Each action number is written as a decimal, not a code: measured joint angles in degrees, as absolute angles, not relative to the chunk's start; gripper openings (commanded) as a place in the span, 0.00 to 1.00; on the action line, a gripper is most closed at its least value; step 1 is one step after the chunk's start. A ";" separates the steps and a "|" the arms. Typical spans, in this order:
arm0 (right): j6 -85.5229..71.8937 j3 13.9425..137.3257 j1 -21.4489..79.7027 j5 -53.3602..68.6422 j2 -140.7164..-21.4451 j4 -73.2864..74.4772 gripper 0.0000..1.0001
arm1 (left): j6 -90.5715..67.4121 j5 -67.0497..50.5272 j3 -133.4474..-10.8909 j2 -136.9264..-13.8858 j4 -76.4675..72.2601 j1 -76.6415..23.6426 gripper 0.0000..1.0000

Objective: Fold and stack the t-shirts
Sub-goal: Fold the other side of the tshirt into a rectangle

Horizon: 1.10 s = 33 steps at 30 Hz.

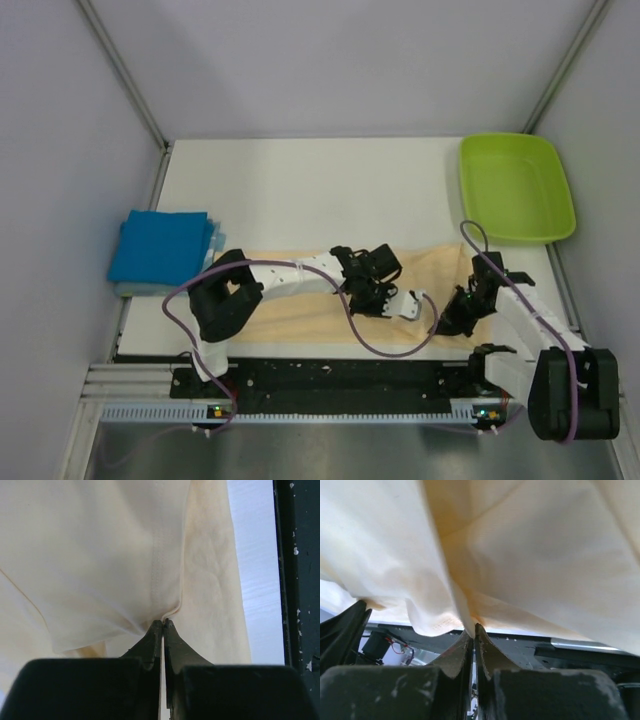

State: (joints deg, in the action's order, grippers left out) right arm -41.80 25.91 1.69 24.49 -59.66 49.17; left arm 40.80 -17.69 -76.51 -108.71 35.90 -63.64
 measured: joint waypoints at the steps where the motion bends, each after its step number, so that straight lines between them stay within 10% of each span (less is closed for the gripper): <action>1: -40.82 26.09 0.82 24.29 -59.81 50.30 0.00 | 40.91 -17.89 -76.51 -108.57 36.56 -63.35 0.00; 8: -37.45 26.74 -3.60 22.74 -59.96 55.27 0.05 | 42.15 -22.04 -76.51 -108.44 39.09 -61.87 0.00; 11: -37.30 26.76 -3.68 22.04 -60.12 56.16 0.41 | 42.70 -24.97 -76.51 -108.44 39.94 -61.63 0.40; 14: -37.12 27.27 -4.03 20.78 -60.07 57.32 0.48 | 43.07 -25.96 -76.79 -108.44 41.85 -61.63 0.57; 20: -35.81 40.29 -4.21 14.26 -58.59 60.36 0.51 | 42.68 -25.41 -87.55 -108.20 52.05 -61.10 0.55; 25: -29.36 54.96 -4.29 6.00 -62.83 55.29 0.49 | 39.72 -22.57 -91.37 -103.18 53.25 -55.55 0.19; 33: -22.44 57.43 -3.44 -1.91 -79.94 44.62 0.47 | 33.91 -9.78 -85.32 -102.61 49.98 -31.53 0.28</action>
State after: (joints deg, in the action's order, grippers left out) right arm -22.44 57.43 -3.44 -1.91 -79.94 44.62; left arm 33.91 -9.78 -85.32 -102.61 49.98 -31.53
